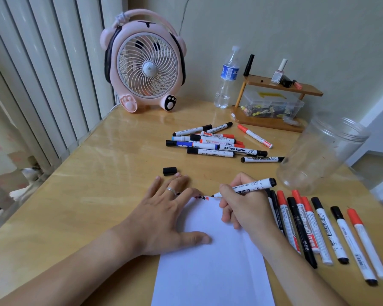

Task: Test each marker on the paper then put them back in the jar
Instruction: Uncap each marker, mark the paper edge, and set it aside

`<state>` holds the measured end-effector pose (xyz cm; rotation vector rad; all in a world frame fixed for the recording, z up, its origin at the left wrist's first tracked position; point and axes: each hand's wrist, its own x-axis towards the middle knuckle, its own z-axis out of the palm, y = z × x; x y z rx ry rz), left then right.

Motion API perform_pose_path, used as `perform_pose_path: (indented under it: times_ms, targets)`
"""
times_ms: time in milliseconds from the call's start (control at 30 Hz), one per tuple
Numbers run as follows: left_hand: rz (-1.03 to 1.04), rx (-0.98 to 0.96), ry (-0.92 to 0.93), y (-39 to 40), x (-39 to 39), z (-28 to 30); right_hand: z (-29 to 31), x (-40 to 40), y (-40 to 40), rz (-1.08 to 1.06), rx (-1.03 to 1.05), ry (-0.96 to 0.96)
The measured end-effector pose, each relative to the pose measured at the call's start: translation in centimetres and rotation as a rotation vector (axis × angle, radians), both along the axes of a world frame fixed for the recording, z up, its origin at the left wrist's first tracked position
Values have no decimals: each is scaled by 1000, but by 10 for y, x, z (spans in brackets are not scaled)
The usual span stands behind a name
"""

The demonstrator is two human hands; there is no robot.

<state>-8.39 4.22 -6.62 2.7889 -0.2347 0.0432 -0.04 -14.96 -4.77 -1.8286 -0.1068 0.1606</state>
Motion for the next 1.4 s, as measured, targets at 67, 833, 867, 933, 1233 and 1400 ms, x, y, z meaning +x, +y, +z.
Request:
perform_pose_path:
  times_ms: [67,833,867,933,1233,1400]
  targets:
    - [1,-1,0,0,0,0,-1,0,1,12,-7,5]
    - [-25,28,38,1,2,1,-4,1,0,36,-28,10]
    - [-25,28,39,1,2,1,-4,1,1,42,-39,7]
    - [-25,30,38,1,2,1,-4,0,1,45,-48,5]
    - [-24,16,40,1,1,1,-3,0,2,17,-36,8]
    - [-23,18,36,1,1,1,-3,0,2,31,-57,18]
